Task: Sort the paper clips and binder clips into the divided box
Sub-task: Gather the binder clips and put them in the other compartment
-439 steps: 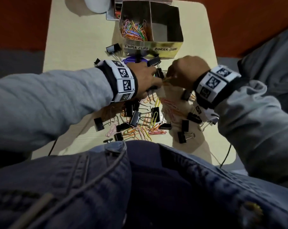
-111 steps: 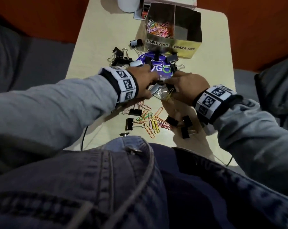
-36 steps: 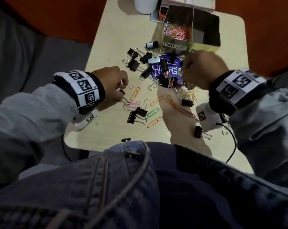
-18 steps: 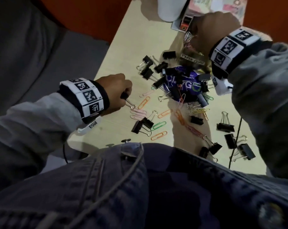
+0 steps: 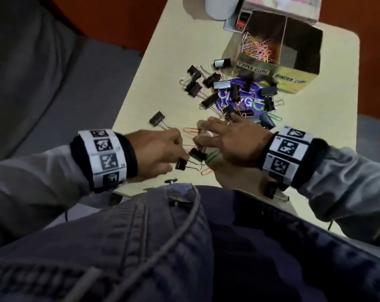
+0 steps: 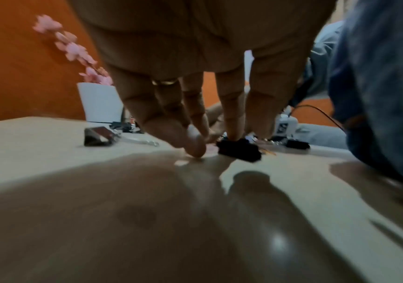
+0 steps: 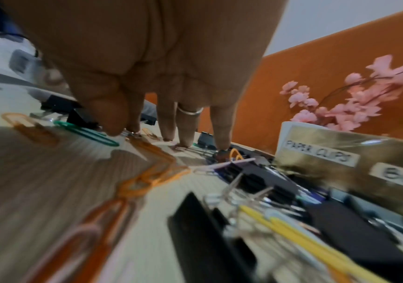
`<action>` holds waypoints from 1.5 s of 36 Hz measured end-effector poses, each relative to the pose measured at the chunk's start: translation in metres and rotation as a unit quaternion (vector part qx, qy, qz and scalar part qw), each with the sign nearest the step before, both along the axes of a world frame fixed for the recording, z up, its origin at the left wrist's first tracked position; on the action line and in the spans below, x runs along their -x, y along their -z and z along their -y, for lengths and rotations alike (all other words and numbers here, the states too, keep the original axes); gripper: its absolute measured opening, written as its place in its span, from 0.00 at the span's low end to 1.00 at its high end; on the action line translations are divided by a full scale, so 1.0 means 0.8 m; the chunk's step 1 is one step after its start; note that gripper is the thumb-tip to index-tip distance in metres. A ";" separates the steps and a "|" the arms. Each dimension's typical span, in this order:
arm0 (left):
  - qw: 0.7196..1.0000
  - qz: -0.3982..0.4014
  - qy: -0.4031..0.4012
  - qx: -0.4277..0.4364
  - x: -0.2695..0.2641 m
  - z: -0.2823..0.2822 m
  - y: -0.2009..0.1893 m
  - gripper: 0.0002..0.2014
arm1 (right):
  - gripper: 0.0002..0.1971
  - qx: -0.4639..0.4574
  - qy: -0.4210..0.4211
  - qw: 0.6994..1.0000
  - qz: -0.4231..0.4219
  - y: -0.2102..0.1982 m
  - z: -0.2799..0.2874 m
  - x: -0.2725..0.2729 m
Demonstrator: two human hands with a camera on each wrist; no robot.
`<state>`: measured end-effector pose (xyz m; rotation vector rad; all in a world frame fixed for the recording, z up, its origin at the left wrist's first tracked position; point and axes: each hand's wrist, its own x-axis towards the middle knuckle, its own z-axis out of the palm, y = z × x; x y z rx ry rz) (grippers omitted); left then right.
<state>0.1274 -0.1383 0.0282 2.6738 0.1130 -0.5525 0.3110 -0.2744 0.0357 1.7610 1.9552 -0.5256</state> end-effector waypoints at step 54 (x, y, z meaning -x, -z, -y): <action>0.923 0.223 0.304 -0.074 0.034 -0.014 0.044 0.19 | 0.28 -0.016 0.001 1.000 -0.020 0.003 0.004 0.038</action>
